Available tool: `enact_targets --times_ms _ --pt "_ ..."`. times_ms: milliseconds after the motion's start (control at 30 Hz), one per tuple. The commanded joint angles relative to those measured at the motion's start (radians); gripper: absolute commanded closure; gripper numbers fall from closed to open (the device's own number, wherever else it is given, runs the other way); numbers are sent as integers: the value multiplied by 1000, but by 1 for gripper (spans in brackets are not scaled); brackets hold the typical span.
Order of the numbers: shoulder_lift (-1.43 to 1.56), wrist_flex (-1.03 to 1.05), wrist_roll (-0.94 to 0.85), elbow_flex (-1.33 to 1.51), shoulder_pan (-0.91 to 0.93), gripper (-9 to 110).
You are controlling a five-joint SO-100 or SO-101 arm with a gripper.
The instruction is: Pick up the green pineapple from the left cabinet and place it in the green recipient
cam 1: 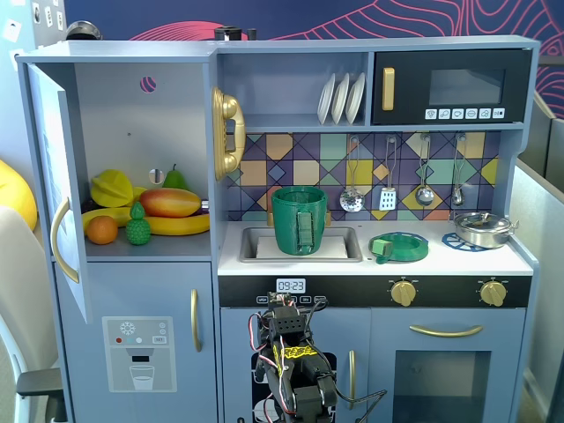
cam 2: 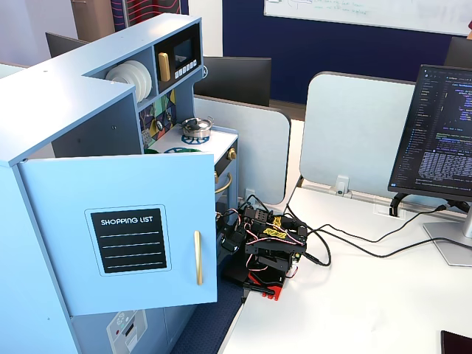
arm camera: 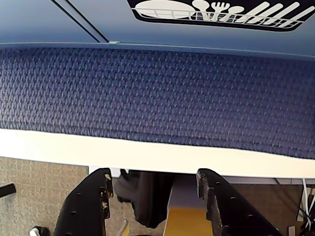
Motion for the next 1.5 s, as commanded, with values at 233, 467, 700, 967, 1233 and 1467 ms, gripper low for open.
enact_targets --times_ms 233,467,700,967,1233,1467 --pt "-11 175 -46 20 -43 90" --pt "-11 155 -63 20 -57 101" --pt "-12 -161 -101 18 -172 101" --pt "-98 -486 -170 -103 -376 100" --pt "-230 -687 -221 -296 -486 100" --pt "-373 -914 -120 -456 -518 89"
